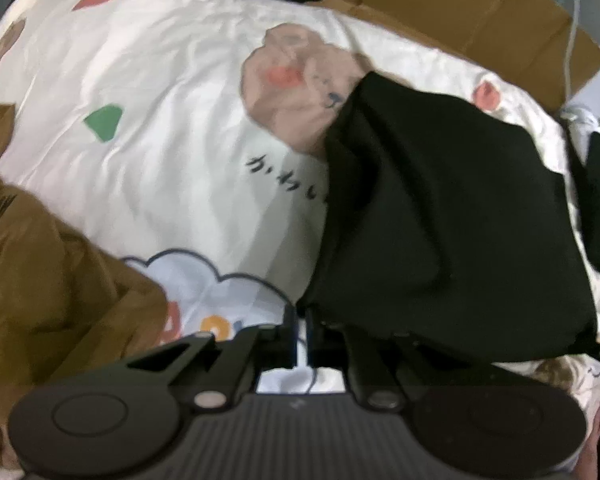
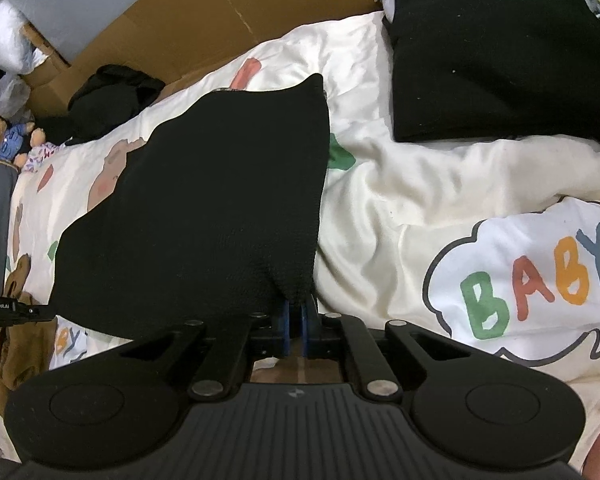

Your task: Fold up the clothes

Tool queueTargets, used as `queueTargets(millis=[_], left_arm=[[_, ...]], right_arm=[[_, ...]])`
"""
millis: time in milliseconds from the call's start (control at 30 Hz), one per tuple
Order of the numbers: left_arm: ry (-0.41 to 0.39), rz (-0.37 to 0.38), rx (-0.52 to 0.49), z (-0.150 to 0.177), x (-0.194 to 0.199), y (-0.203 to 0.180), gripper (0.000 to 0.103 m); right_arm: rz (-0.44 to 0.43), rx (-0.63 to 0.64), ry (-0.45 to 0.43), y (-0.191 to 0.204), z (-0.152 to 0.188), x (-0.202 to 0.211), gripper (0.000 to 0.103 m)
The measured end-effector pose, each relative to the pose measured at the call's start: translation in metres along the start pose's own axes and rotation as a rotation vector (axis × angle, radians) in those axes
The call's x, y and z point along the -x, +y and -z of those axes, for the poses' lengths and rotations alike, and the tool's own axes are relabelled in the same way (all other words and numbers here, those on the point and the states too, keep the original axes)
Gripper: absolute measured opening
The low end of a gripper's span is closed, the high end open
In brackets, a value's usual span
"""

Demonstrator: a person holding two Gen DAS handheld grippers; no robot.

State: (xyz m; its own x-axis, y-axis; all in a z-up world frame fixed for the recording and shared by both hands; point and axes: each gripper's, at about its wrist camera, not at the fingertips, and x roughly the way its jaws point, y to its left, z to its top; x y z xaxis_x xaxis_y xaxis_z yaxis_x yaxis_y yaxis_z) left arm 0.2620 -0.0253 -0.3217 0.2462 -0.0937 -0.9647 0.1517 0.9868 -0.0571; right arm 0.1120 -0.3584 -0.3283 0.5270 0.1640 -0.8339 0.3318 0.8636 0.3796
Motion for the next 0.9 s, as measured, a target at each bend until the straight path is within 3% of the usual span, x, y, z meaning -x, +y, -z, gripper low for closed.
queueTargets(millis=[133,200,300,367,400,667,900], left_arm=[[-0.005,-0.002,0.050,-0.004,-0.001,0.018,0.000],[-0.013,-0.003,0.047,-0.005,0.003,0.020,0.005],[-0.039,0.006,0.046,-0.010,0.012,0.022,0.017],[-0.051,0.021,0.047,-0.014,0.018,0.025,0.036],[-0.056,0.025,0.042,-0.015,0.019,0.024,0.039],[-0.048,0.096,-0.004,-0.021,0.022,-0.004,0.045],[0.009,0.103,-0.019,-0.017,0.006,-0.013,0.045]], right_arm=[[-0.019,-0.030,-0.002,-0.007,0.003,-0.001,0.008],[-0.027,-0.036,-0.010,-0.008,0.003,0.000,0.011],[-0.028,-0.054,-0.024,-0.009,0.003,0.003,0.021],[-0.033,-0.070,-0.033,-0.010,0.003,0.006,0.030],[-0.034,-0.075,-0.036,-0.010,0.003,0.007,0.030],[-0.041,-0.139,-0.047,-0.026,0.006,0.013,0.030],[-0.008,0.046,-0.005,-0.005,0.016,0.003,0.030]])
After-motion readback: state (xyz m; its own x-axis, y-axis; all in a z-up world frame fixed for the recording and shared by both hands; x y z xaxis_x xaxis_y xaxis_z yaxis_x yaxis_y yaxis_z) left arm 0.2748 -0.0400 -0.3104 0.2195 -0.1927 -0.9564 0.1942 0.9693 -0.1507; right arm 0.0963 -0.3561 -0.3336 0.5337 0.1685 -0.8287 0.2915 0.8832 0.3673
